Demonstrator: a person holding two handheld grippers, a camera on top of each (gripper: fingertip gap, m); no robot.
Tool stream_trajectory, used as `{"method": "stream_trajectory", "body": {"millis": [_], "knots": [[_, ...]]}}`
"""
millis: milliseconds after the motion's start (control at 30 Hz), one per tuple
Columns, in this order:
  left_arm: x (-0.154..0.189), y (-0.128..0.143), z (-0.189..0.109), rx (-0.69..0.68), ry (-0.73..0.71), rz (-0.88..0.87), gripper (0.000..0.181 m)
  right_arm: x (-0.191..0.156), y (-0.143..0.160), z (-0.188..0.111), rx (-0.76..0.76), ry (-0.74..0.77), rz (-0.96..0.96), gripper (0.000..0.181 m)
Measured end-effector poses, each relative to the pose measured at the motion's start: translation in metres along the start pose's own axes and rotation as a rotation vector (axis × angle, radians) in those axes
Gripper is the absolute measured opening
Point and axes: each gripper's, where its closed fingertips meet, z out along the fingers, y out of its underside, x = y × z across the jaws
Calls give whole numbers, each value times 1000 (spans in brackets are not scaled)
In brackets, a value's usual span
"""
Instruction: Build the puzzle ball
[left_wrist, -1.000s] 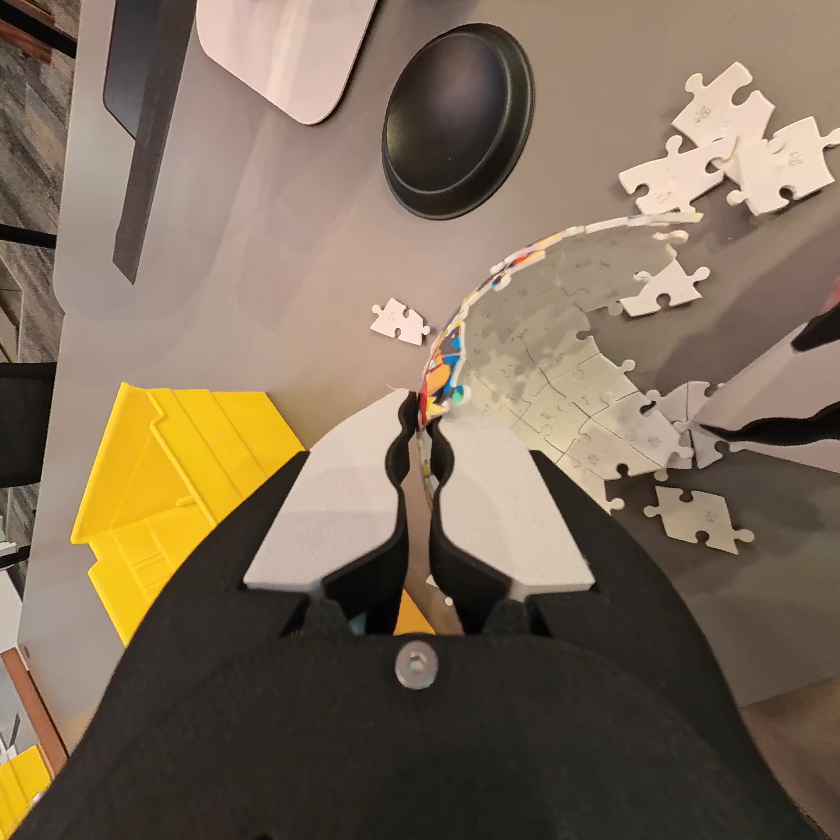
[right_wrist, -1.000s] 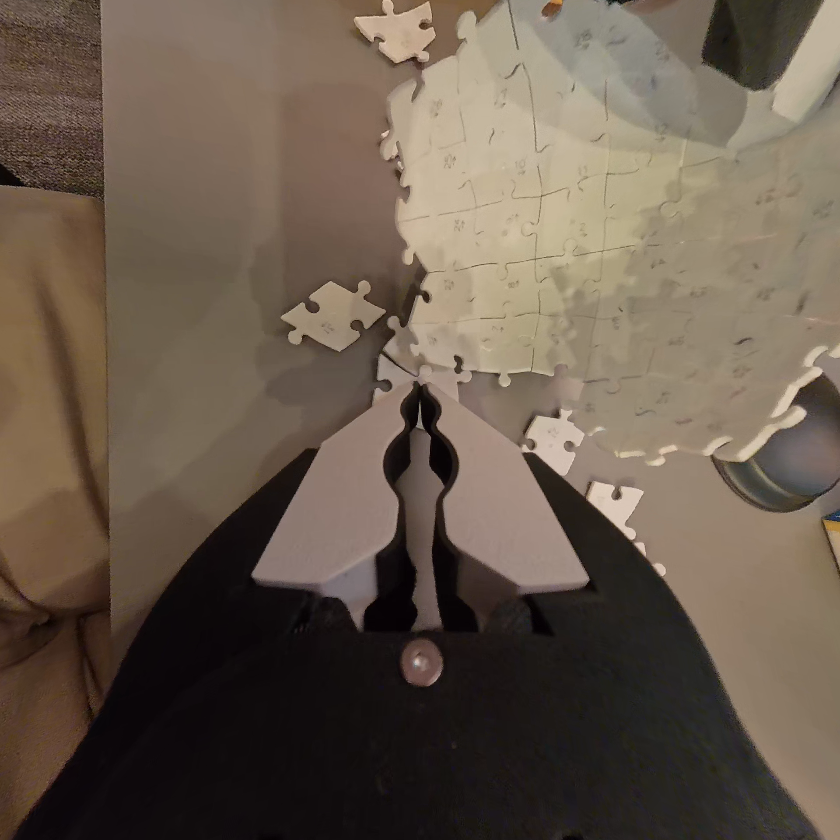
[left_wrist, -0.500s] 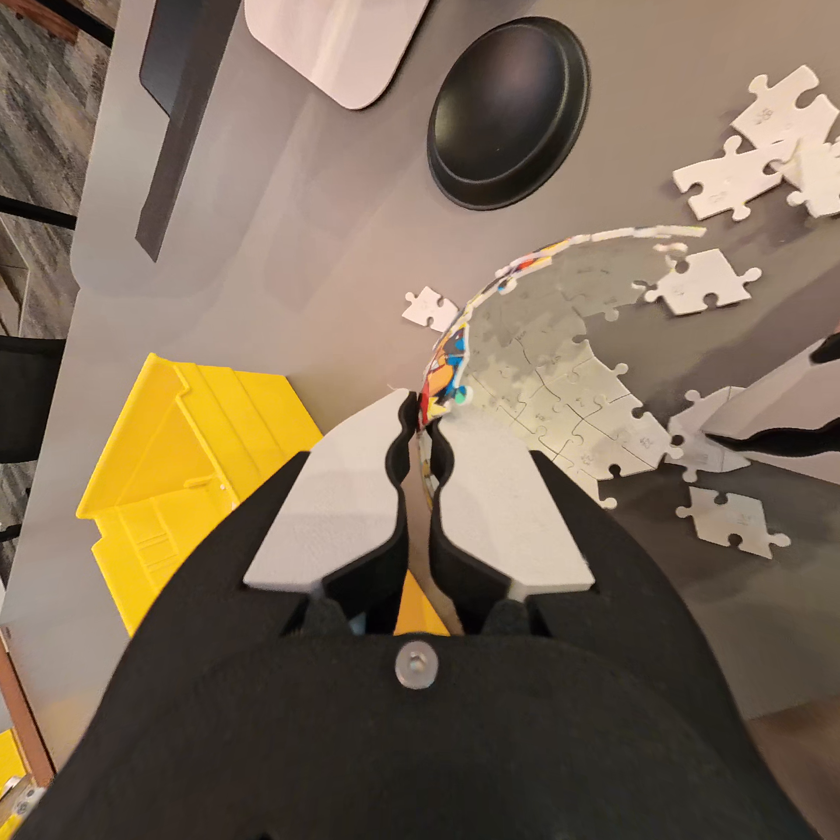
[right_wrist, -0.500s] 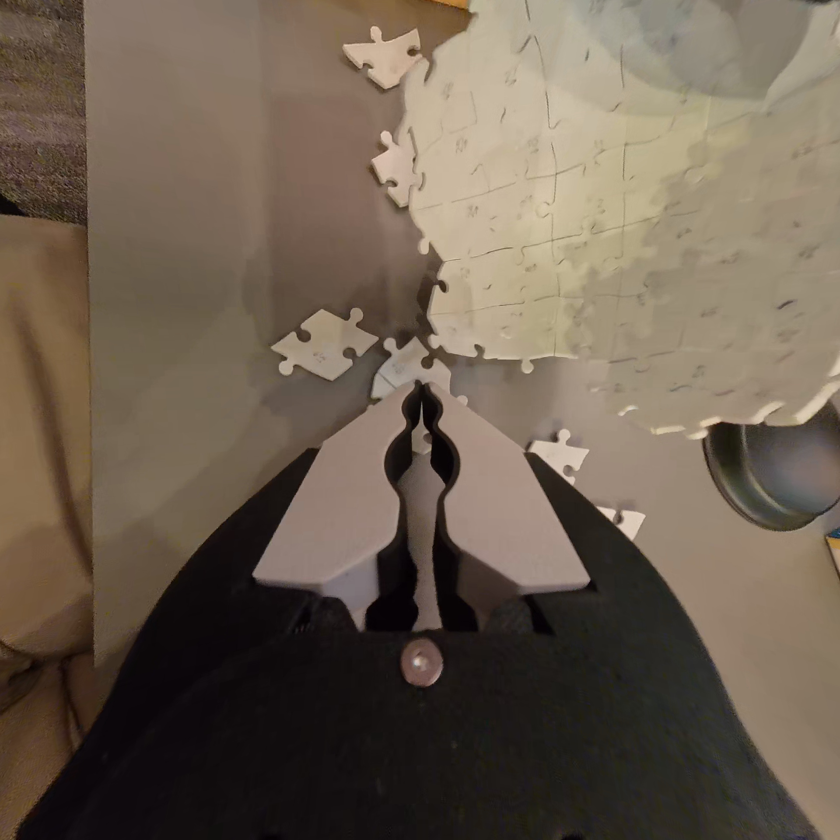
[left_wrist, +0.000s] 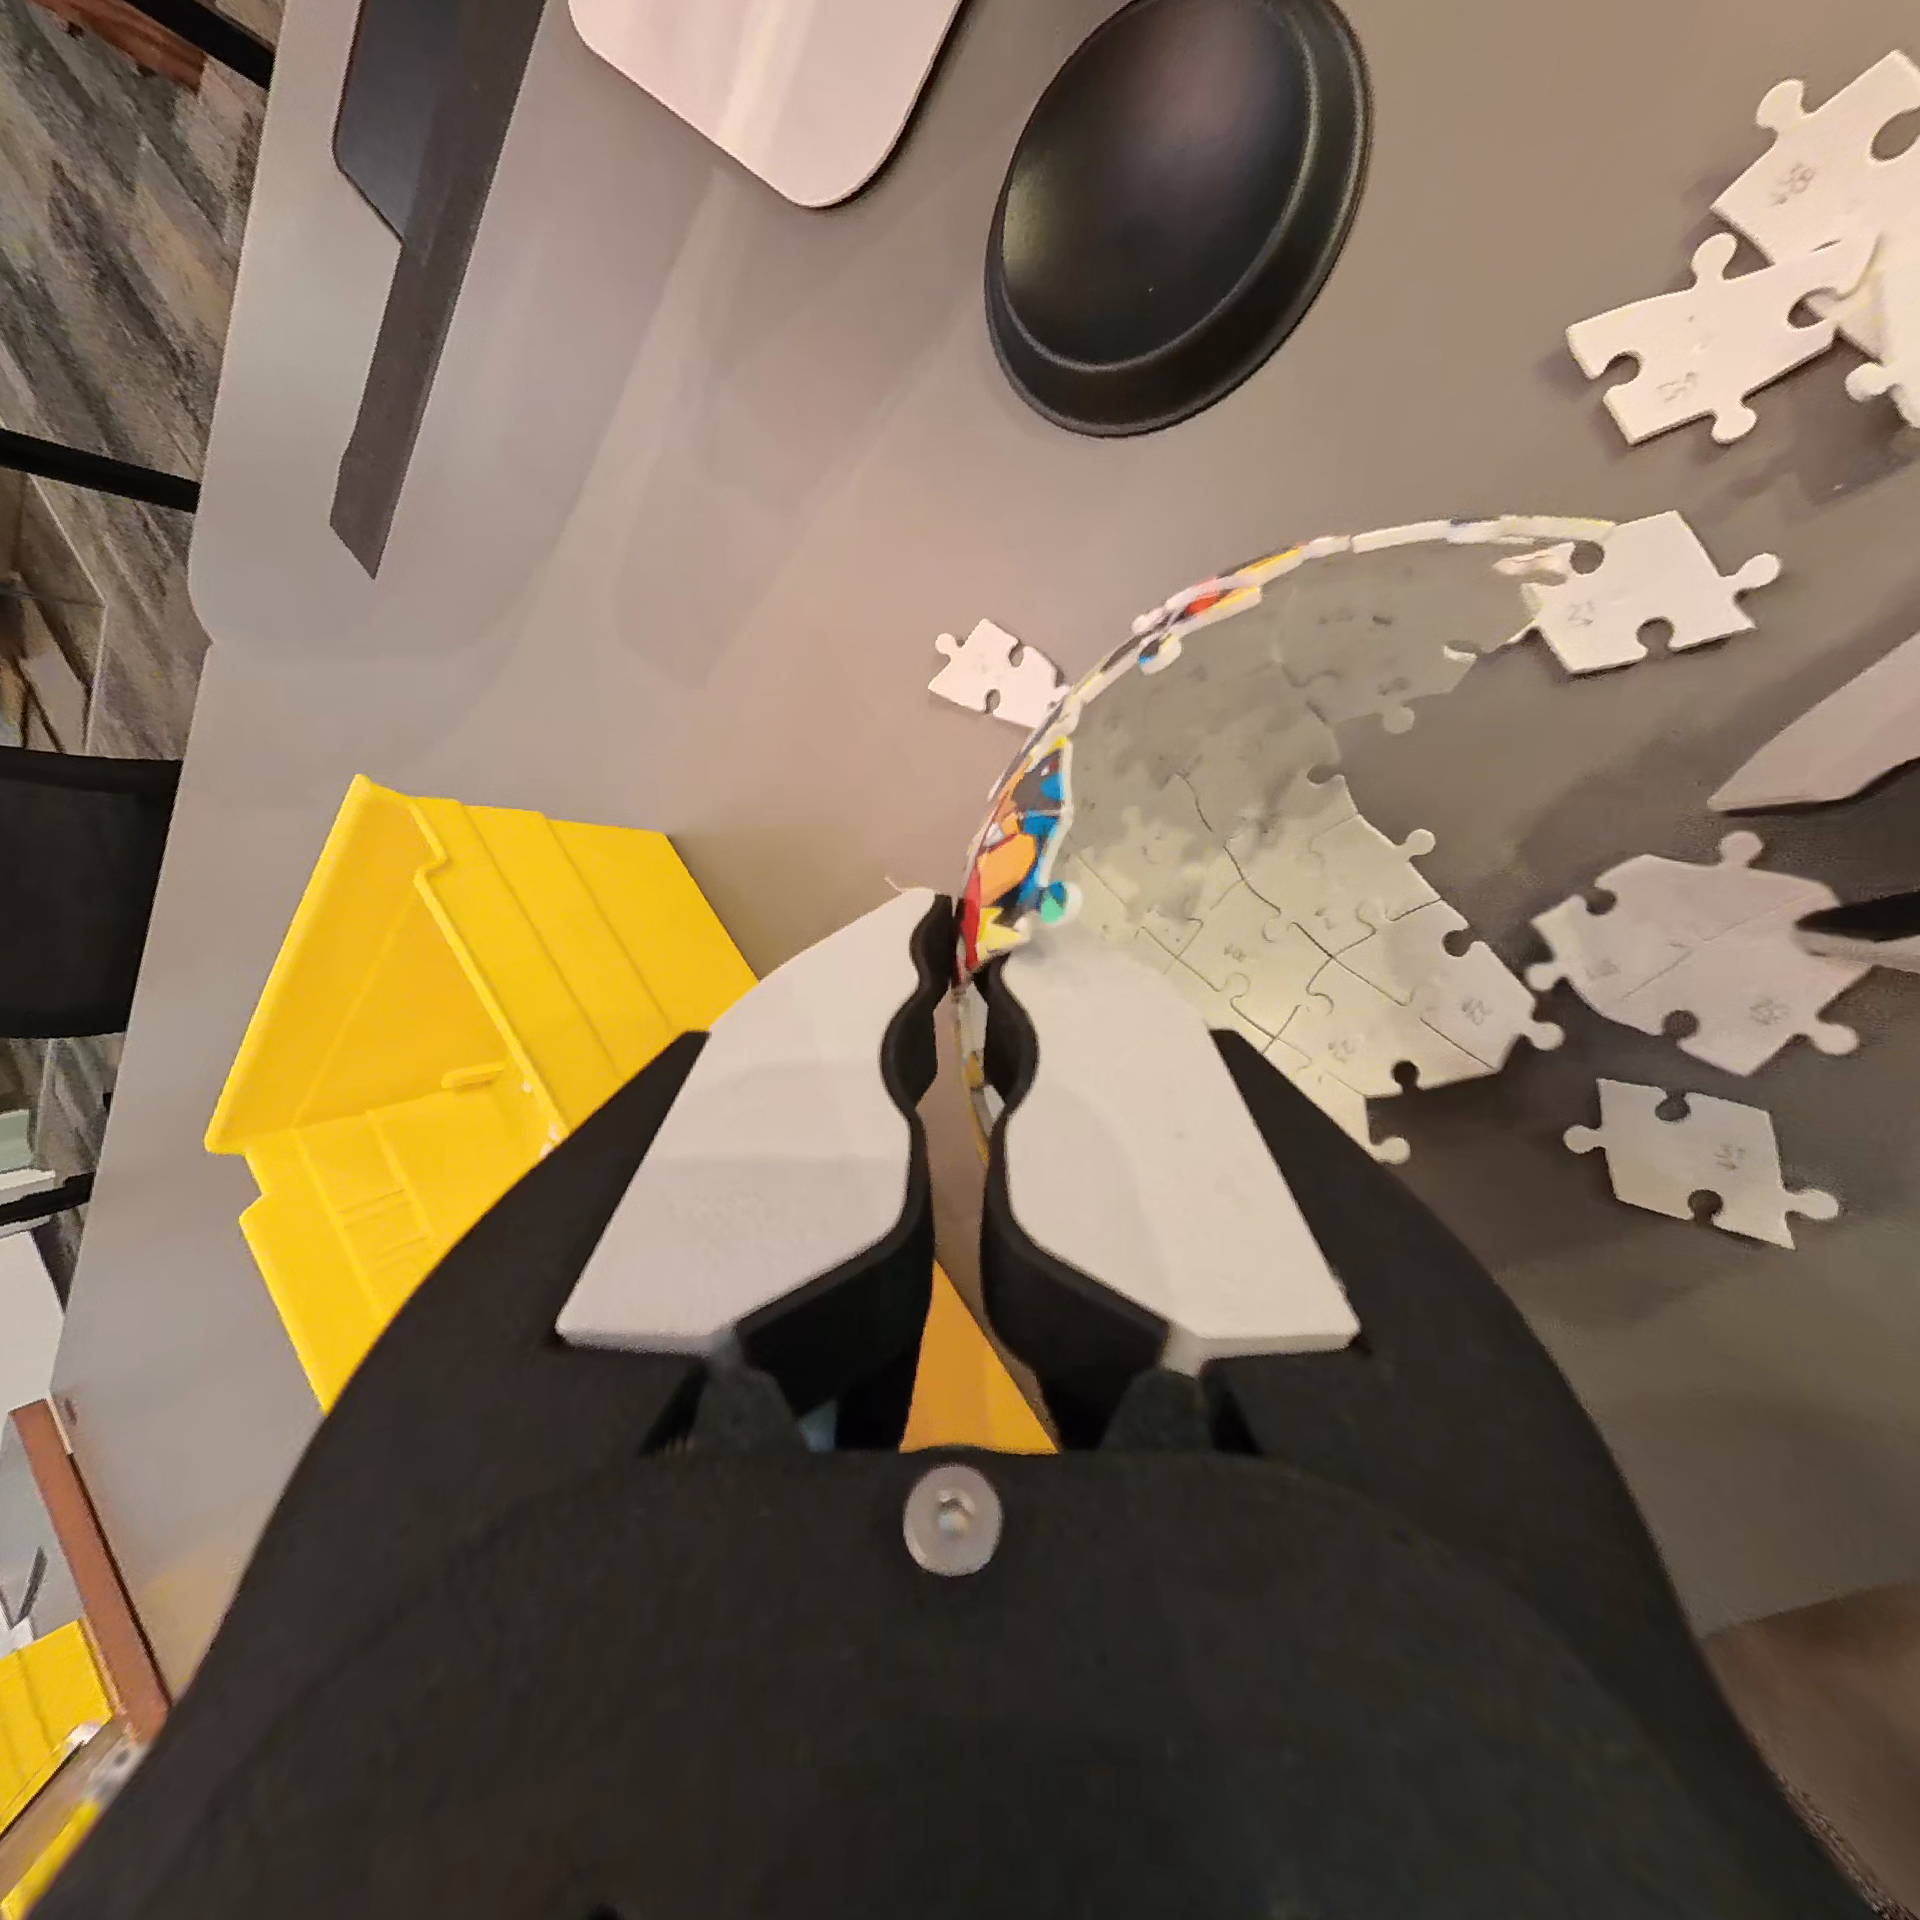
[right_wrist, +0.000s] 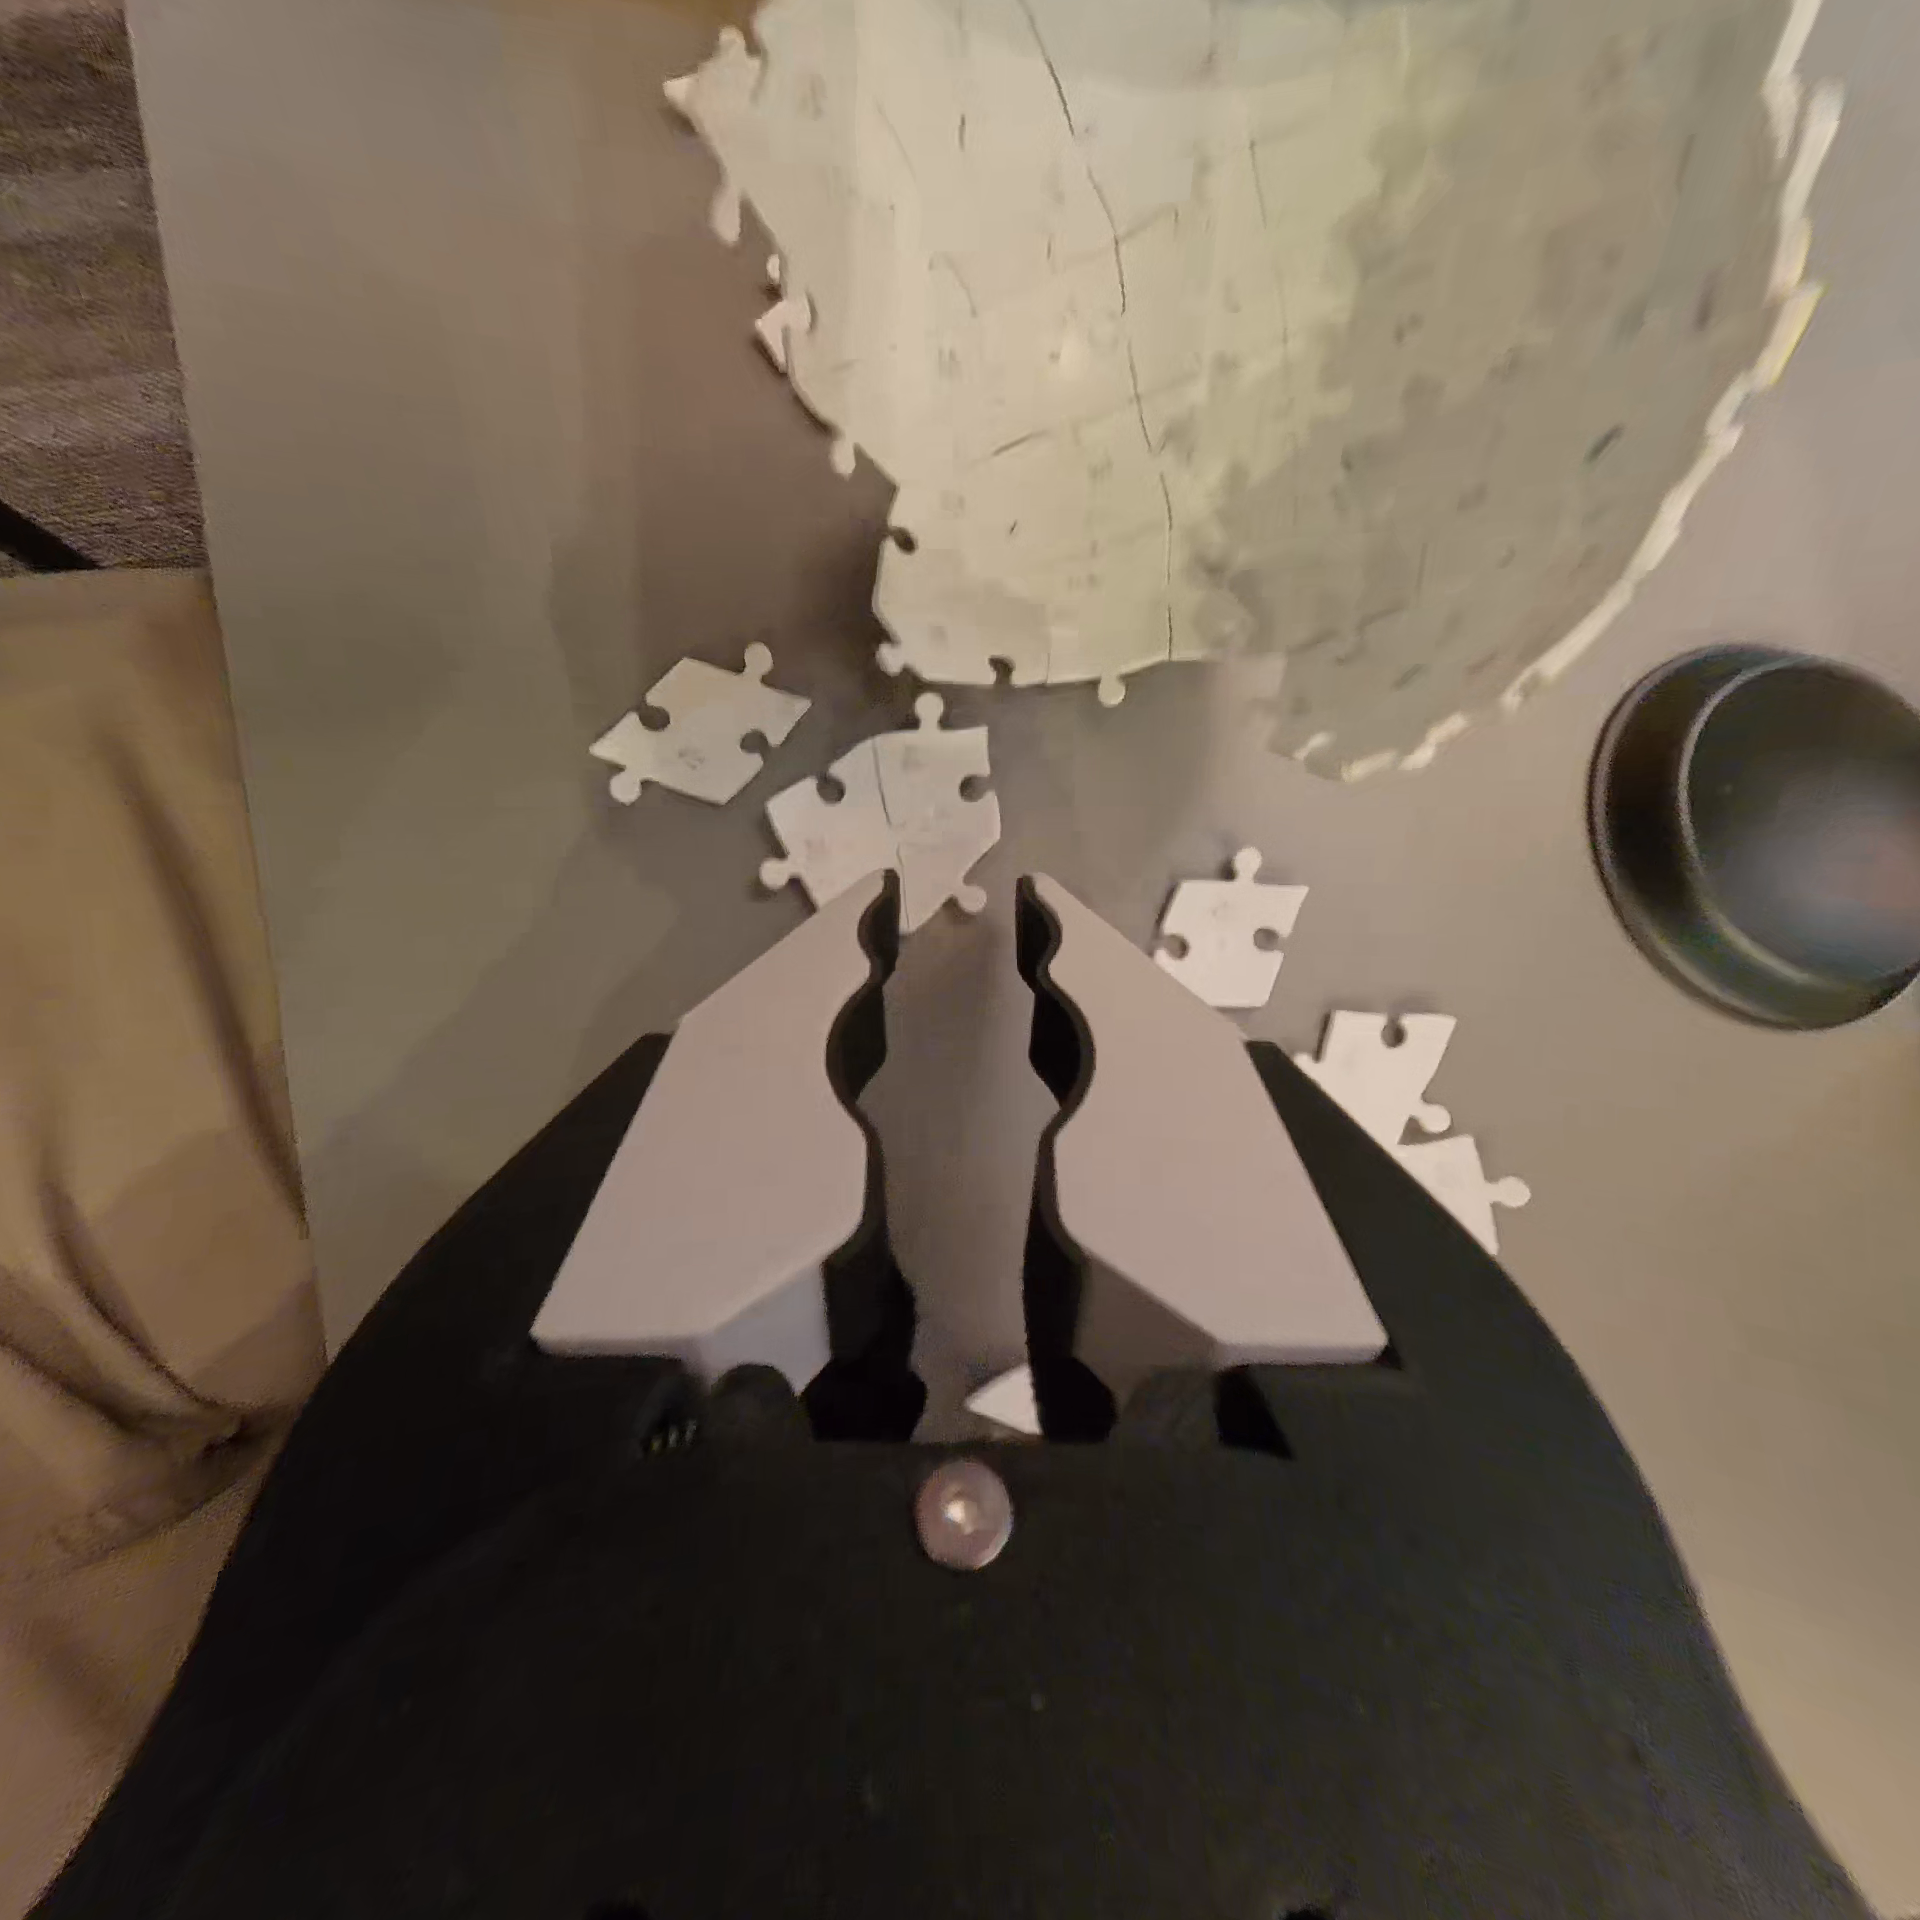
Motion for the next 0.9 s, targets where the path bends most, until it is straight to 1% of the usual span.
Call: {"method": "stream_trajectory", "body": {"millis": [100,200,400,567,733,767,900], "knots": [[-1,2,-3,3,-2,-4,3,-4,0,-3,24,-56,57,25],[1,2,-3,2,-1,-4,3,-8,4,2,8,-86,102,29],[5,1,-2,3,4,7,3,-6,6,5,39,-98,173,19],[7,1,0,1,7,12,3,-7,4,7,56,-102,182,15],[6,3,-1,-4,8,16,3,-5,2,7,65,-66,172,12],[6,4,-1,-7,9,20,3,-5,1,7,65,-58,167,10],[6,11,-5,-30,2,30,3,-6,1,8,54,-33,156,10]]}}
